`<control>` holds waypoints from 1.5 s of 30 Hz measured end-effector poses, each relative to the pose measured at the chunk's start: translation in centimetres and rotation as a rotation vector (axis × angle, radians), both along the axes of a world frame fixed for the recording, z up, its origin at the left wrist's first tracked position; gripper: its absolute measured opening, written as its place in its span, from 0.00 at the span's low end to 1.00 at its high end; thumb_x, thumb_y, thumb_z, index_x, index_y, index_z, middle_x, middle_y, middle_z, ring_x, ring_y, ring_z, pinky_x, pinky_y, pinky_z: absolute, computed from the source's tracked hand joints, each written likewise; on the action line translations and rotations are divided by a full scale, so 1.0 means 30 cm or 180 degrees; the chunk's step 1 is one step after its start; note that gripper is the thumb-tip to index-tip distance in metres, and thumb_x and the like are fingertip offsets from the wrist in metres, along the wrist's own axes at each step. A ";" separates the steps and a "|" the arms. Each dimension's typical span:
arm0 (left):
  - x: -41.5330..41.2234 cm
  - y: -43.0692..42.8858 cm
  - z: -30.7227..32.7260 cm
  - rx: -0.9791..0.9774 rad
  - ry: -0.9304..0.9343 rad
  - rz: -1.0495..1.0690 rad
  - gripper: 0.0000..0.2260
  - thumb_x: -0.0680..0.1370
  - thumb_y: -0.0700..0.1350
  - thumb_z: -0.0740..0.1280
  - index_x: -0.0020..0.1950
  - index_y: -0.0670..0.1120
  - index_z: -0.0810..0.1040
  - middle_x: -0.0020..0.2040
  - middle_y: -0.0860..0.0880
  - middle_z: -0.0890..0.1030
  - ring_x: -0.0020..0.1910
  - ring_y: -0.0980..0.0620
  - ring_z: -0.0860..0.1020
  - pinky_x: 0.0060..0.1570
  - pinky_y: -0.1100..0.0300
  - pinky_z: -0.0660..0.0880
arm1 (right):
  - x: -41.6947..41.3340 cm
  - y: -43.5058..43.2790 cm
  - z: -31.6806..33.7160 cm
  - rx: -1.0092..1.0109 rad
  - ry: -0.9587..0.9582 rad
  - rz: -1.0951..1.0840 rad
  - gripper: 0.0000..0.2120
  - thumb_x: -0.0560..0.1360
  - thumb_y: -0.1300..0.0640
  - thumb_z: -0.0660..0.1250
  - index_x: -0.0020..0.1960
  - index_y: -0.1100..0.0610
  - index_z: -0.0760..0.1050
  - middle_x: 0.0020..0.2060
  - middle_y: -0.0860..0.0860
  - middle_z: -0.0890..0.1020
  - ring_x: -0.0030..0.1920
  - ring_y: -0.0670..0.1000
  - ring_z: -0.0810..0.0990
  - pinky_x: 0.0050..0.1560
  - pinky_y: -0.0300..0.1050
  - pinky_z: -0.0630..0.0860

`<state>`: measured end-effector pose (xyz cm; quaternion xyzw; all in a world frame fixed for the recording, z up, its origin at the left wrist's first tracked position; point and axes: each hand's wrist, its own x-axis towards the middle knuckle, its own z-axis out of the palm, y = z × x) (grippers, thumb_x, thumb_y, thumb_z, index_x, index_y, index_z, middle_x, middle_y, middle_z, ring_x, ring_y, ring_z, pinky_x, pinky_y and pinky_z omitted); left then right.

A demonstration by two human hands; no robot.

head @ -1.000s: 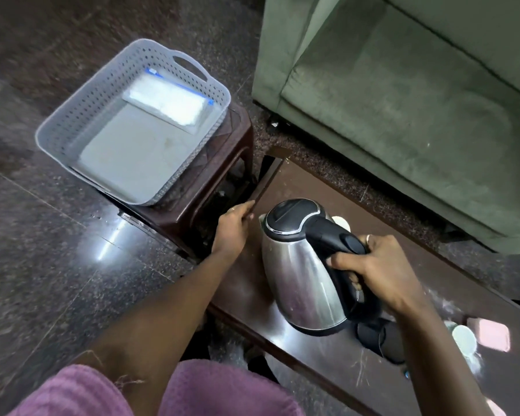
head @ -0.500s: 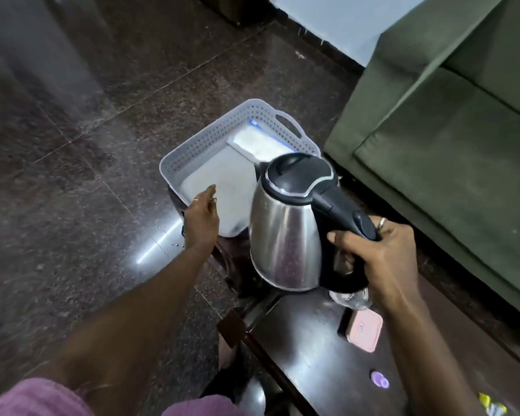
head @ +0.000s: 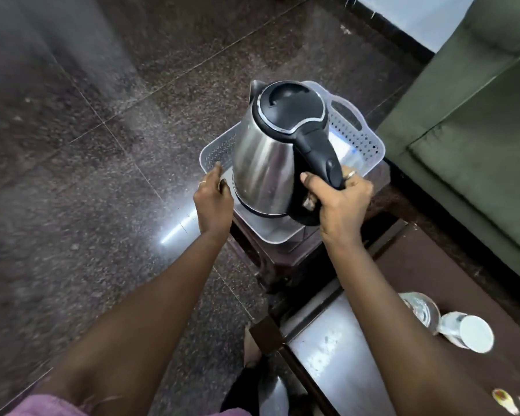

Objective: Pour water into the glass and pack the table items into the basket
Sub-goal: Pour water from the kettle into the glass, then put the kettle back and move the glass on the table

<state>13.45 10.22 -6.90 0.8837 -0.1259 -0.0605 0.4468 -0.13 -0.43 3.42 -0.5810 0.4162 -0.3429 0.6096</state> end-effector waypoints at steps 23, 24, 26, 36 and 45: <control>-0.220 -0.062 0.048 -0.0310 0.0212 0.0399 0.28 0.73 0.35 0.62 0.72 0.45 0.62 0.72 0.46 0.66 0.72 0.49 0.64 0.70 0.58 0.60 | 0.081 0.051 -0.177 -0.0530 0.0727 0.0358 0.10 0.64 0.48 0.72 0.38 0.53 0.76 0.30 0.49 0.79 0.34 0.50 0.76 0.40 0.54 0.77; -0.276 -0.066 0.047 -0.0435 0.0188 0.0375 0.29 0.73 0.36 0.63 0.73 0.46 0.59 0.73 0.47 0.63 0.73 0.50 0.61 0.71 0.56 0.59 | 0.054 0.057 -0.176 -0.0489 0.0697 0.0517 0.11 0.65 0.48 0.71 0.43 0.54 0.77 0.34 0.50 0.81 0.37 0.50 0.79 0.43 0.52 0.78; -0.397 -0.086 0.045 -0.0606 0.0069 0.0218 0.31 0.75 0.41 0.64 0.75 0.48 0.55 0.74 0.51 0.58 0.73 0.55 0.58 0.71 0.55 0.59 | -0.029 0.056 -0.179 -0.0473 0.0622 0.0633 0.15 0.67 0.50 0.71 0.51 0.56 0.77 0.44 0.50 0.83 0.47 0.49 0.81 0.51 0.46 0.77; -0.829 -0.155 -0.089 0.0220 -0.0466 -0.2382 0.33 0.72 0.40 0.63 0.75 0.44 0.53 0.74 0.44 0.57 0.73 0.44 0.54 0.73 0.52 0.50 | -0.655 -0.072 -0.359 -0.0784 0.3613 -0.0184 0.31 0.66 0.55 0.74 0.67 0.57 0.69 0.67 0.61 0.69 0.67 0.62 0.64 0.67 0.51 0.62; -0.985 -0.228 -0.233 0.1217 0.0386 -0.3077 0.39 0.72 0.40 0.69 0.76 0.42 0.49 0.76 0.45 0.55 0.75 0.46 0.50 0.74 0.57 0.46 | -0.869 -0.092 -0.473 0.0242 0.3911 0.0467 0.46 0.63 0.55 0.77 0.73 0.41 0.55 0.67 0.57 0.60 0.65 0.63 0.62 0.53 0.59 0.78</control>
